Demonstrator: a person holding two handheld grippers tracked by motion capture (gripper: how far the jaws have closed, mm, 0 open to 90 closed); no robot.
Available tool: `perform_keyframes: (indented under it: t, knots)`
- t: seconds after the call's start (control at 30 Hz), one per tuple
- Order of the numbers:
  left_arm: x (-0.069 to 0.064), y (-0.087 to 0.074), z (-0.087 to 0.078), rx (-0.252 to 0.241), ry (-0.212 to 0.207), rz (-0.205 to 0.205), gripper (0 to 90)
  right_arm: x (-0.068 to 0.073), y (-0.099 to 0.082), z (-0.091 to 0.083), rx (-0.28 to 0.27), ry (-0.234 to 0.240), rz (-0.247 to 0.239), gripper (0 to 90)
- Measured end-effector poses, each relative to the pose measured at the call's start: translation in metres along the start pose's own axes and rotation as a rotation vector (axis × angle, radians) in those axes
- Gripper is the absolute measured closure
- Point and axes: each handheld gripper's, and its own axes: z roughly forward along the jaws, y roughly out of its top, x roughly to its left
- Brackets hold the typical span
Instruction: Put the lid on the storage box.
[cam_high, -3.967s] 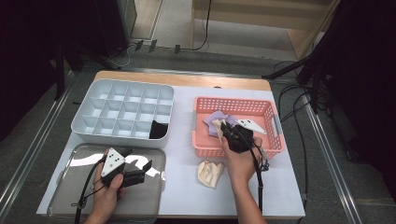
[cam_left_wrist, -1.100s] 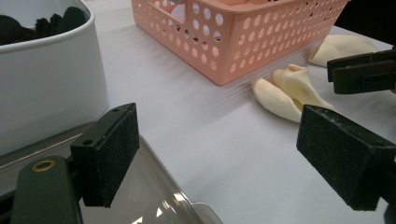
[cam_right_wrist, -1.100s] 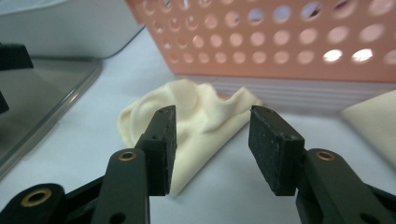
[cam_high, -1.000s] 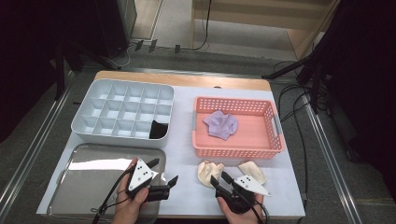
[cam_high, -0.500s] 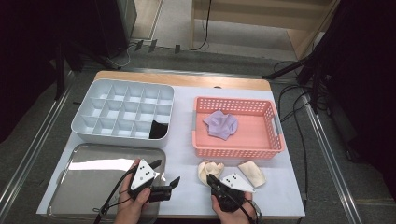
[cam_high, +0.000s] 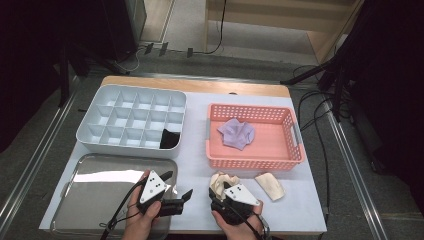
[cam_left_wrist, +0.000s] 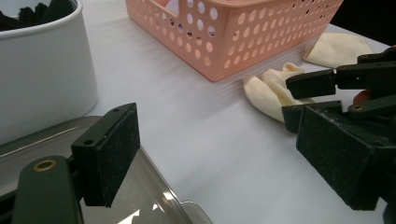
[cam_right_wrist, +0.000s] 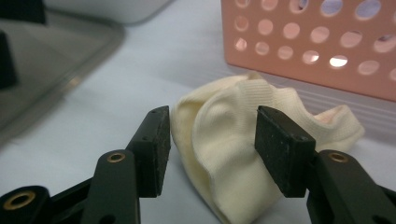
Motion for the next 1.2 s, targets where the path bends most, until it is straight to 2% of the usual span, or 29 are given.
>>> perform_keyframes:
  t: [0.03,0.1,0.17,0.2,0.27,0.3,0.37,0.43,0.47,0.5,0.53,0.57,0.63,0.67,0.77,0.97,1.03,1.1,1.17,1.2]
  knots:
    - [0.0,0.0,0.0,0.002,0.0,-0.002,14.5,0.006,0.0,0.003,0.026,-0.033,-0.054,52.8]
    - [0.0,0.0,0.0,0.005,-0.005,-0.003,14.5,0.008,-0.001,0.003,0.027,-0.048,-0.08,65.5]
    - [0.0,0.0,0.0,0.007,-0.005,-0.004,14.5,0.005,-0.001,0.002,0.016,-0.023,-0.072,79.5]
    - [-0.001,0.0,0.0,0.008,-0.007,-0.007,14.5,0.003,0.0,0.001,0.008,-0.011,-0.06,83.1]
    - [-0.001,0.0,0.0,0.005,-0.014,-0.017,14.5,0.0,0.0,-0.001,-0.018,0.045,-0.056,84.5]
    - [-0.001,0.001,0.0,-0.001,-0.025,-0.027,14.4,0.001,0.0,-0.002,-0.026,0.064,-0.072,84.5]
    - [0.0,0.001,-0.001,-0.004,-0.038,-0.039,14.4,0.006,-0.002,-0.004,-0.058,0.139,-0.109,84.4]
    - [0.001,0.002,-0.001,-0.002,-0.04,-0.049,14.4,0.014,-0.004,-0.004,-0.031,0.187,-0.145,81.4]
    - [0.001,0.002,-0.001,-0.001,-0.039,-0.049,14.4,0.016,-0.005,-0.004,-0.023,0.192,-0.158,77.0]
    - [0.002,0.002,-0.001,-0.001,-0.038,-0.05,14.4,0.018,-0.006,-0.005,-0.02,0.2,-0.169,66.1]
    - [0.002,0.002,-0.002,-0.002,-0.038,-0.055,14.4,0.019,-0.005,-0.008,-0.041,0.223,-0.162,59.0]
    - [0.003,0.002,-0.002,-0.003,-0.037,-0.054,14.4,0.018,-0.004,-0.011,-0.057,0.233,-0.135,54.8]
    - [0.003,0.002,-0.002,-0.005,-0.034,-0.056,14.5,0.015,-0.003,-0.013,-0.07,0.226,-0.084,56.6]
    - [0.004,0.003,-0.002,-0.004,-0.032,-0.06,14.4,0.013,-0.003,-0.013,-0.071,0.2,-0.058,60.6]
    - [0.003,0.002,-0.001,-0.003,-0.035,-0.058,14.5,0.012,-0.003,-0.01,-0.066,0.194,-0.03,65.8]
    - [0.0,0.002,0.002,0.005,-0.046,-0.059,14.5,0.018,-0.003,-0.003,-0.026,0.18,-0.04,63.8]
    - [0.0,0.001,0.002,0.007,-0.05,-0.058,14.4,0.017,-0.003,-0.002,-0.009,0.15,-0.028,71.5]
    - [-0.001,0.002,0.002,0.006,-0.052,-0.063,14.4,0.014,-0.003,-0.003,-0.006,0.15,-0.019,81.8]
    - [-0.001,0.002,0.002,0.005,-0.052,-0.07,14.5,0.012,-0.003,-0.007,-0.025,0.135,-0.023,88.2]
    - [-0.001,0.003,0.003,0.008,-0.053,-0.079,14.5,0.011,-0.002,-0.01,-0.038,0.136,-0.013,88.6]
